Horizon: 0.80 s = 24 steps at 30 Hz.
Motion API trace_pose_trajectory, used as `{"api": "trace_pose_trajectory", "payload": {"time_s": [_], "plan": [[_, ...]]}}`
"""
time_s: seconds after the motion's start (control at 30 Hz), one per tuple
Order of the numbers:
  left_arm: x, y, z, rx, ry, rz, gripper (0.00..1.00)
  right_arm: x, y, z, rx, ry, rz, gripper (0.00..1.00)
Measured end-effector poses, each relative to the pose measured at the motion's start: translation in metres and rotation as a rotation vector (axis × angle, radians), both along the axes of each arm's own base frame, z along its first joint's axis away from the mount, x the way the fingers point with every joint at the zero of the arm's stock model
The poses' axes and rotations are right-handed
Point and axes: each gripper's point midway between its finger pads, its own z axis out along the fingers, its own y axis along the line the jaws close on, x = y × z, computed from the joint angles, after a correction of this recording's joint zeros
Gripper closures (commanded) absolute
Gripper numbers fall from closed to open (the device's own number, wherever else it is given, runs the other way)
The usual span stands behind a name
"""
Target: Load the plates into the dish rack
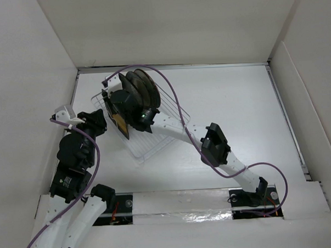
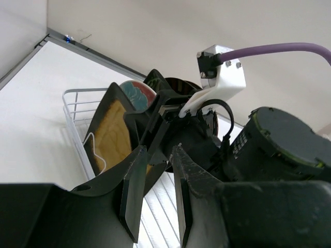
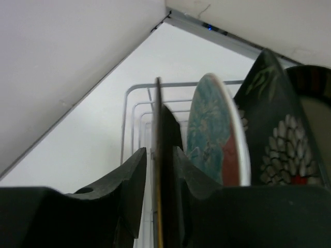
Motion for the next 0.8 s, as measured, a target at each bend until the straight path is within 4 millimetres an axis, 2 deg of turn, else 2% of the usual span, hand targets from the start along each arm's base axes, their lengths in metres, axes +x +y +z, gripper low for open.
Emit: {"api": "trace_pose_trajectory", "payload": {"time_s": [0.17, 0.4, 0.53, 0.6, 0.7, 0.73, 0.77, 0.8], "plan": [[0.002, 0.0, -0.002, 0.003, 0.007, 0.001, 0.76, -0.005, 0.007, -0.004, 0.053, 0.009, 0.009, 0.43], [0.002, 0.004, -0.002, 0.003, 0.007, 0.027, 0.76, -0.015, 0.0, 0.005, 0.09, 0.035, 0.026, 0.27], [0.001, 0.009, -0.001, -0.001, 0.005, 0.052, 0.74, -0.027, -0.014, 0.037, 0.165, 0.057, 0.07, 0.24], [0.001, 0.01, -0.001, -0.003, 0.003, 0.061, 0.73, -0.032, -0.033, 0.066, 0.224, 0.046, 0.084, 0.24], [0.001, 0.011, -0.001, -0.003, 0.003, 0.063, 0.67, -0.04, -0.073, 0.112, 0.316, 0.019, 0.096, 0.24], [0.001, 0.011, -0.001, -0.003, 0.004, 0.063, 0.65, -0.043, -0.087, 0.127, 0.345, 0.004, 0.099, 0.26], [0.002, 0.01, -0.002, -0.001, 0.007, 0.063, 0.6, -0.045, -0.101, 0.141, 0.372, -0.012, 0.097, 0.56], [0.004, 0.009, -0.003, 0.001, 0.014, 0.061, 0.6, -0.047, -0.116, 0.152, 0.395, -0.033, 0.094, 0.84]]}}
